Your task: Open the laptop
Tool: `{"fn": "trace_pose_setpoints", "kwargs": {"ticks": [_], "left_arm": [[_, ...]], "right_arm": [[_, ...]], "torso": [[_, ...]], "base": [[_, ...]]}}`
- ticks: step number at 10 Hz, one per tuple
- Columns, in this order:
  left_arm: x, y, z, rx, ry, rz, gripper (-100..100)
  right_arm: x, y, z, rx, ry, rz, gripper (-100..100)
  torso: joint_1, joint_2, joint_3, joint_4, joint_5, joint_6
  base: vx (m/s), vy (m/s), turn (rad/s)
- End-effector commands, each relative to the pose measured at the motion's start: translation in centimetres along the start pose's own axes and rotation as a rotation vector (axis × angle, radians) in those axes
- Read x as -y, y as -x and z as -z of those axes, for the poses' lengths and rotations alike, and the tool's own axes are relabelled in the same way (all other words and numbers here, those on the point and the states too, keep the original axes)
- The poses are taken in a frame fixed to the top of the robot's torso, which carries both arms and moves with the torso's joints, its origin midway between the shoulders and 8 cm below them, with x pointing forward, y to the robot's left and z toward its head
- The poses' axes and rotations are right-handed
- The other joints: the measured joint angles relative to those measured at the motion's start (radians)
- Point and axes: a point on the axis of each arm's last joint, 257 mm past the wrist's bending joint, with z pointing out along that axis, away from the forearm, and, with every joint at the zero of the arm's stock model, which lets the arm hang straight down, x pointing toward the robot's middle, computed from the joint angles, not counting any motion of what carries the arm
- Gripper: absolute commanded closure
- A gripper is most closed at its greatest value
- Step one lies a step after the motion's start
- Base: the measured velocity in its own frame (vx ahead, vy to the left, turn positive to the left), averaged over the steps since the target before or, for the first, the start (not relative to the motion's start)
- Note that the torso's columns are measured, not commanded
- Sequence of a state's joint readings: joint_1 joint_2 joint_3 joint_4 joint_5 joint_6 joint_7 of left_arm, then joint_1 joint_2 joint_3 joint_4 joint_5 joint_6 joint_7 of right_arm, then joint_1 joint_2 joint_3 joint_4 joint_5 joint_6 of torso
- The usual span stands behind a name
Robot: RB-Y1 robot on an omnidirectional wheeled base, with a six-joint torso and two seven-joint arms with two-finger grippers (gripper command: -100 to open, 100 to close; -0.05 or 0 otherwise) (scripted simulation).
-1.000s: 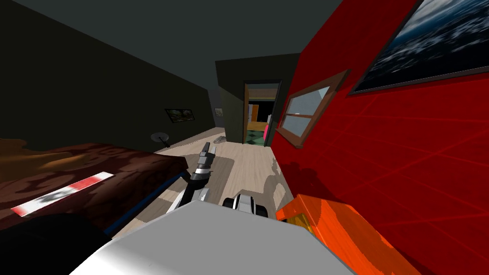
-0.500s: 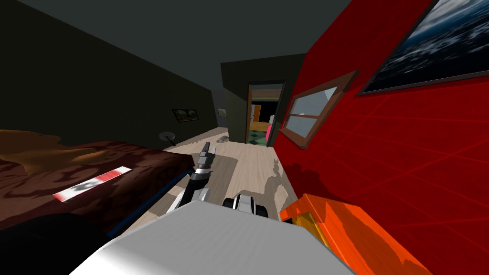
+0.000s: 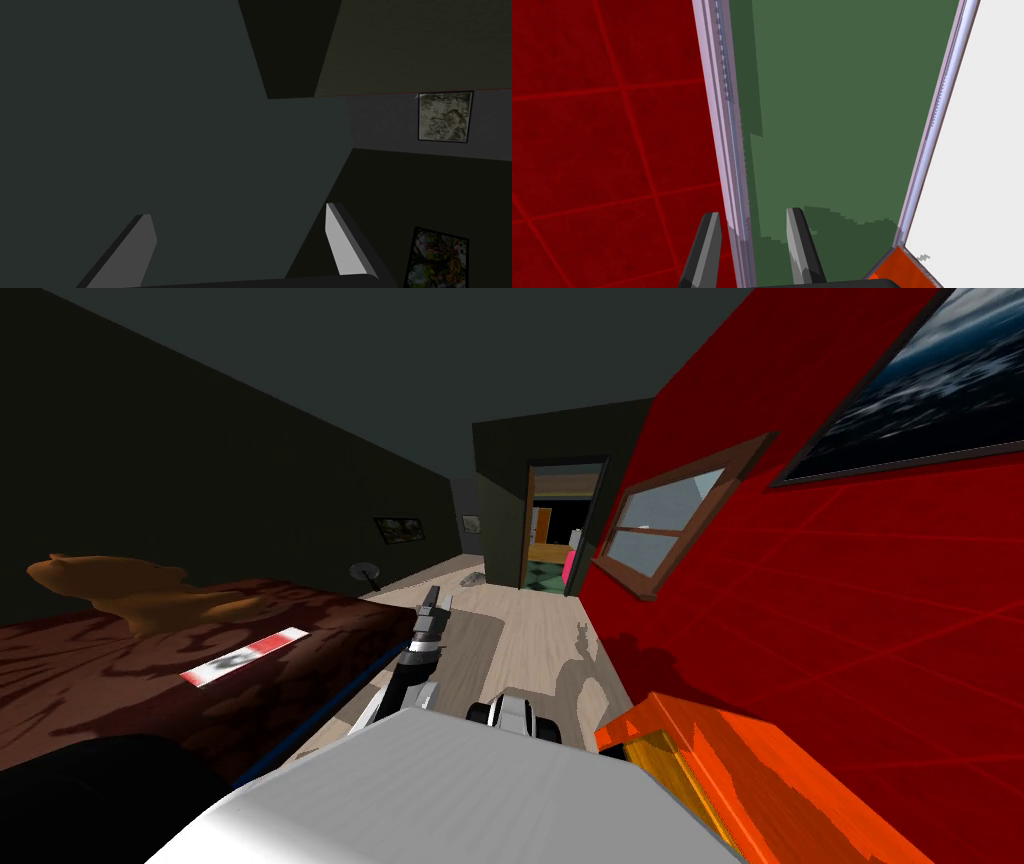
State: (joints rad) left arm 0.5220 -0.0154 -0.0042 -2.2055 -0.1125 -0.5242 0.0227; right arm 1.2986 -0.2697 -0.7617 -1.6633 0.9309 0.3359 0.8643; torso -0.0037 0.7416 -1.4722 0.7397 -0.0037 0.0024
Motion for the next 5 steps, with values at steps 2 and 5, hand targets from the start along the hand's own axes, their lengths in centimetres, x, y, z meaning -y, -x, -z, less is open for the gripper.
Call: {"fn": "trace_pose_setpoints", "kwargs": {"ticks": [2, 5], "left_arm": [[0.0, 0.0, 0.0, 0.000, 0.000, 0.000, 0], [0.0, 0.0, 0.0, 0.000, 0.000, 0.000, 0]], "right_arm": [[-1.7, 0.4, -0.3, -0.038, -0.030, 0.017, 100], [-3.5, 1.9, -0.6, -0.053, -0.058, 0.035, 100]], "torso": [[-0.001, -0.003, -0.003, -0.001, 0.002, -0.001], [-0.006, 0.001, 0.001, 0.000, -0.002, 0.001]], "base": [[-0.071, 0.031, 0.044], [-0.119, 0.006, 0.043]]}}
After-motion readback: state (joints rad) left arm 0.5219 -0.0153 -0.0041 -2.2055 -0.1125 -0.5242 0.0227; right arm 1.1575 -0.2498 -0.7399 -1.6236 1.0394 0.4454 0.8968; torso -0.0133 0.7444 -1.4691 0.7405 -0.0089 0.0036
